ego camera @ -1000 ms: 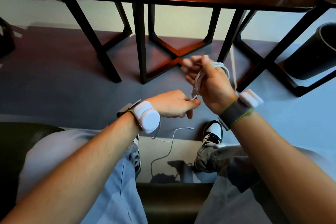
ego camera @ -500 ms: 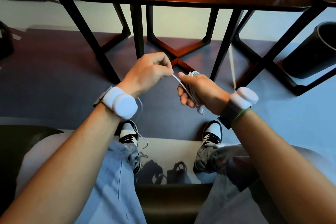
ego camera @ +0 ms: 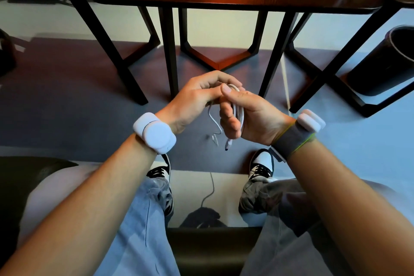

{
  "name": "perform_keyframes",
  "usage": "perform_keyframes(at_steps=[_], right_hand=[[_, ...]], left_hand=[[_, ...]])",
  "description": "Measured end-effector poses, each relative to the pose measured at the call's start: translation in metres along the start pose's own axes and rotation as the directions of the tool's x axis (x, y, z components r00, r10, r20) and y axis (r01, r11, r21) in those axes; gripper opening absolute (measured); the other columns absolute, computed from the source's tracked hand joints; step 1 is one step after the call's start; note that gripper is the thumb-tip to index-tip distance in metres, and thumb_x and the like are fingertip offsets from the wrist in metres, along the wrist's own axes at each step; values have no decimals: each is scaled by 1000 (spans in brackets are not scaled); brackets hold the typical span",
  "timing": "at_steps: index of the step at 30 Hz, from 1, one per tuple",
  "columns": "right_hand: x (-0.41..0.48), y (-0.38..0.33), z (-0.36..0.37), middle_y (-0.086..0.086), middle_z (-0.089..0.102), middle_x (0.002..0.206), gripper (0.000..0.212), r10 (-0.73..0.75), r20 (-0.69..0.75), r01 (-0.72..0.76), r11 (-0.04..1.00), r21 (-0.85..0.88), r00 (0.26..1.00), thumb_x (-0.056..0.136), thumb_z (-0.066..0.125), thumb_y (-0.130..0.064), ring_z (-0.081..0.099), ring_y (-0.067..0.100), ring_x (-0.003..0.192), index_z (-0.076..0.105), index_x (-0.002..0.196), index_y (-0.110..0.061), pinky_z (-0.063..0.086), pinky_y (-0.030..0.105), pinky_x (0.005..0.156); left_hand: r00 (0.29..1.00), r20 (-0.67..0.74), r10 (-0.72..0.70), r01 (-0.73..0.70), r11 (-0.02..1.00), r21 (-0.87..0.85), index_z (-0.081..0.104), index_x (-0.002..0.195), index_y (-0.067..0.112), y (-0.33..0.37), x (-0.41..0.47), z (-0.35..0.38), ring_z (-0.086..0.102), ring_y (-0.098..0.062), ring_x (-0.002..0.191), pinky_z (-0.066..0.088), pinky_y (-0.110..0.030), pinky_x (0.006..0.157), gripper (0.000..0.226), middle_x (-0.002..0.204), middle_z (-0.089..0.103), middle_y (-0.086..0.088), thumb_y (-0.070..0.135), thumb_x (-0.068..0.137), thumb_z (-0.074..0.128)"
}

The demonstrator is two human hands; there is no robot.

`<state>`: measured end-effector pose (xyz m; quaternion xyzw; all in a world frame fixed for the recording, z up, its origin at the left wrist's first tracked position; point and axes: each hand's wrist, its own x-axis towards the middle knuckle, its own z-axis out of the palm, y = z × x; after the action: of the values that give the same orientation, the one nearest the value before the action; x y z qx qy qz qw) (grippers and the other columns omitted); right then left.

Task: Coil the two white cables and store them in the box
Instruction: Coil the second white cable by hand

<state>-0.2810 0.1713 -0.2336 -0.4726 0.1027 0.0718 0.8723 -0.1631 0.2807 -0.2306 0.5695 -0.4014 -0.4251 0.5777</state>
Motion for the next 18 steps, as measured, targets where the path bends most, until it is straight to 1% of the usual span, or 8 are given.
perform_keyframes(at_steps=[3, 5, 7, 10, 12, 14, 16, 18], right_hand=[[1, -2, -1, 6, 46, 43, 48, -54, -22, 54, 998, 33, 998, 100, 42, -36, 42, 17, 33, 50, 72, 1, 38, 21, 40], [3, 0, -3, 5, 46, 43, 50, -42, -75, 43, 999, 14, 996, 101, 44, -38, 42, 17, 34, 48, 68, -1, 37, 21, 40], [5, 4, -4, 3, 48, 45, 49, 7, -176, -16, 999, -46, 984, 99, 49, -40, 43, 14, 34, 50, 61, -8, 38, 21, 40], [9, 11, -5, 0, 51, 53, 37, -41, -360, -24, 984, -175, 932, 97, 57, -37, 45, 9, 39, 54, 71, -11, 38, 19, 41], [12, 11, -7, 0, 52, 60, 29, -124, -431, 19, 971, -239, 894, 98, 57, -33, 45, 7, 43, 56, 84, -7, 39, 18, 42], [14, 11, -7, 2, 54, 65, 22, -187, -440, 58, 955, -290, 878, 99, 56, -25, 48, 8, 47, 55, 93, -4, 40, 19, 44], [13, 14, -5, 5, 58, 70, 16, -219, -429, 48, 925, -376, 876, 99, 56, -20, 52, 10, 50, 55, 98, -3, 43, 21, 46], [12, 16, -3, 6, 63, 73, 15, -253, -434, -1, 864, -504, 865, 98, 58, -17, 58, 14, 52, 54, 104, -4, 49, 26, 47]], left_hand=[[1000, -14, -20, 21, 994, 109, 62, 113, 5, 3, 0, -5, 68, -11, 78, 52, -27, 81, 39, 77, 71, 6, -14, 82, 49], [999, -48, 6, 9, 955, 297, 63, 110, 7, 0, 0, -5, 70, -18, 81, 55, -37, 86, 38, 74, 69, 8, -17, 83, 53], [994, -104, 33, 26, 856, 517, 65, 101, 17, -7, 0, -4, 71, -21, 83, 55, -43, 88, 30, 70, 68, 12, -5, 83, 56], [972, -222, 75, 107, 702, 704, 66, 87, 27, -13, 0, -5, 68, -7, 75, 55, -30, 75, 20, 67, 70, 15, 12, 81, 56], [945, -319, 71, 180, 702, 689, 66, 80, 30, -14, 2, -5, 66, 4, 64, 46, -11, 59, 15, 62, 69, 21, 19, 81, 55], [931, -363, 46, 211, 743, 635, 65, 78, 30, -13, 5, -3, 64, 8, 56, 38, -3, 51, 15, 59, 66, 26, 19, 82, 56], [919, -394, -13, 257, 778, 574, 65, 82, 28, -12, 6, -3, 65, 2, 51, 44, -8, 51, 16, 60, 69, 17, 16, 80, 55], [920, -383, -77, 300, 769, 565, 63, 92, 29, -12, 3, -4, 68, -7, 53, 53, -23, 57, 21, 62, 71, 8, 16, 78, 54]])
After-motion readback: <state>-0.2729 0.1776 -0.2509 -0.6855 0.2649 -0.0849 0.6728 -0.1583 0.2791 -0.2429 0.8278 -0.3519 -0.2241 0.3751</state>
